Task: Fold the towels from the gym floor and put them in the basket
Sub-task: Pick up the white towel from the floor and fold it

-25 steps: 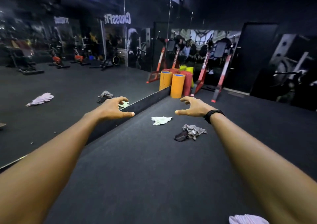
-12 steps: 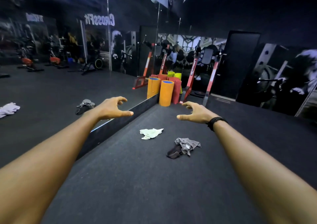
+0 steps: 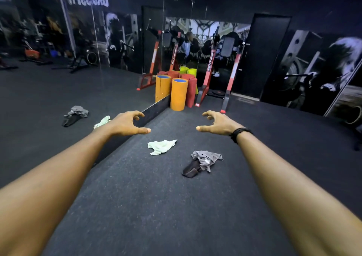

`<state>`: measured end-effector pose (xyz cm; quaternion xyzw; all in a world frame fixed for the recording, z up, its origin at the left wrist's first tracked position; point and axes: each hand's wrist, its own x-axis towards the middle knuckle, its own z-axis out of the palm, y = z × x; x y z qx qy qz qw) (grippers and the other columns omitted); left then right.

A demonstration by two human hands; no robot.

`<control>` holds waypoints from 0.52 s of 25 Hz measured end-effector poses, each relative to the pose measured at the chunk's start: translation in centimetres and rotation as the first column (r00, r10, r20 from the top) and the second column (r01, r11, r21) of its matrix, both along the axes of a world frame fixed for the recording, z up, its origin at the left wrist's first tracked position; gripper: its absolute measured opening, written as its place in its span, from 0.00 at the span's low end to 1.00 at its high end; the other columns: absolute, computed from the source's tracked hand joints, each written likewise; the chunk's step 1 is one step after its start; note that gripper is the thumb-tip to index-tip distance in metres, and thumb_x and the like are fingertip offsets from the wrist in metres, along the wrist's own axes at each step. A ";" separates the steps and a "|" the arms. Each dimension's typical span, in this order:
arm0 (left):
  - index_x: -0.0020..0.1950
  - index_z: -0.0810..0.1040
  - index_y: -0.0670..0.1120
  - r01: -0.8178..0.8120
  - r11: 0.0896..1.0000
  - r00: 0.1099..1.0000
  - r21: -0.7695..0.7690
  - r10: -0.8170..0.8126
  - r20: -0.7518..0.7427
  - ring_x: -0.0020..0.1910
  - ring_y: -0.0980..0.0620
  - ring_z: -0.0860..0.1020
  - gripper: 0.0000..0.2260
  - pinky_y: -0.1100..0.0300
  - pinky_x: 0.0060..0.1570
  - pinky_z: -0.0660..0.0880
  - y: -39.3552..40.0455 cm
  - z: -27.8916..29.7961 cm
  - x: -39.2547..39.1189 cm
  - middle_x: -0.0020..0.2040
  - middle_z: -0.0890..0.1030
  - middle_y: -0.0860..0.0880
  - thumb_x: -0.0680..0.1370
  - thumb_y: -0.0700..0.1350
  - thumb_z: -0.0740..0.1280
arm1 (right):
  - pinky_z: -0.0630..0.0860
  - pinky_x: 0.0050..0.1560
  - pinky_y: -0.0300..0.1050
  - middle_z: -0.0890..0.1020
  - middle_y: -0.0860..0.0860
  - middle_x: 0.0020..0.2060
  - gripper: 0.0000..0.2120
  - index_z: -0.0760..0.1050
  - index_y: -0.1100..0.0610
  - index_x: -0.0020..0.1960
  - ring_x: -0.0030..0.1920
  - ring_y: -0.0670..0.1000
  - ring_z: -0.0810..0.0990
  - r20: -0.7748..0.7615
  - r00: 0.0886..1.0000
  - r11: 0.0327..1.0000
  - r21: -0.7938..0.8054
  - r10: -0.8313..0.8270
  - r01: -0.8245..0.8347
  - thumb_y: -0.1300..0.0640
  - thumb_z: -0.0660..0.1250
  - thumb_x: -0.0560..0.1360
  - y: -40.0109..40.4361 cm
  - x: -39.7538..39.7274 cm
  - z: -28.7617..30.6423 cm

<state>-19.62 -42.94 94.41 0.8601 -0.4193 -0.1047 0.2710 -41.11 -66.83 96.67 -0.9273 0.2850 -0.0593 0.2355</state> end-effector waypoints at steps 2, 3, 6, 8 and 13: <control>0.71 0.69 0.49 -0.002 1.000 1.000 0.000 0.002 0.017 0.67 0.49 0.72 0.33 0.57 0.65 0.67 -3.7 -0.2 2.8 0.68 0.74 0.47 0.70 0.58 0.74 | 0.68 0.66 0.49 0.69 0.55 0.70 0.37 0.63 0.52 0.72 0.67 0.55 0.71 0.021 1.000 1.000 0.005 0.002 -0.002 0.40 0.72 0.69 -4.0 3.0 -0.5; 0.71 0.69 0.49 -0.008 1.000 1.000 -0.002 0.008 0.019 0.67 0.49 0.72 0.33 0.57 0.64 0.67 -5.6 -0.2 4.2 0.68 0.74 0.47 0.70 0.58 0.74 | 0.68 0.66 0.49 0.69 0.55 0.70 0.37 0.63 0.53 0.72 0.67 0.55 0.71 0.031 0.999 1.000 0.007 0.011 -0.011 0.41 0.72 0.70 -5.9 4.6 -0.5; 0.71 0.69 0.50 -0.038 0.999 0.999 0.009 0.037 0.037 0.67 0.50 0.72 0.33 0.56 0.65 0.66 -11.1 0.5 8.6 0.68 0.74 0.47 0.69 0.59 0.74 | 0.66 0.65 0.46 0.69 0.54 0.70 0.35 0.63 0.54 0.73 0.69 0.54 0.70 0.045 0.998 0.999 0.012 0.033 -0.033 0.42 0.71 0.71 -11.5 9.1 -0.2; 0.71 0.69 0.50 -0.063 0.998 0.997 -0.001 0.063 0.044 0.67 0.50 0.72 0.34 0.55 0.66 0.66 -14.4 1.2 11.2 0.68 0.74 0.48 0.69 0.60 0.74 | 0.65 0.65 0.44 0.69 0.54 0.70 0.35 0.63 0.55 0.73 0.69 0.53 0.68 0.030 0.998 0.998 0.013 0.057 -0.058 0.43 0.71 0.72 -14.9 12.0 0.0; 0.71 0.69 0.50 -0.095 0.995 0.995 -0.013 0.095 0.023 0.67 0.50 0.71 0.33 0.57 0.65 0.66 -21.5 1.6 18.1 0.68 0.74 0.48 0.69 0.59 0.73 | 0.65 0.66 0.44 0.69 0.54 0.71 0.35 0.63 0.56 0.73 0.70 0.53 0.68 0.013 0.994 0.994 0.019 0.104 -0.105 0.43 0.70 0.72 -22.9 20.3 0.5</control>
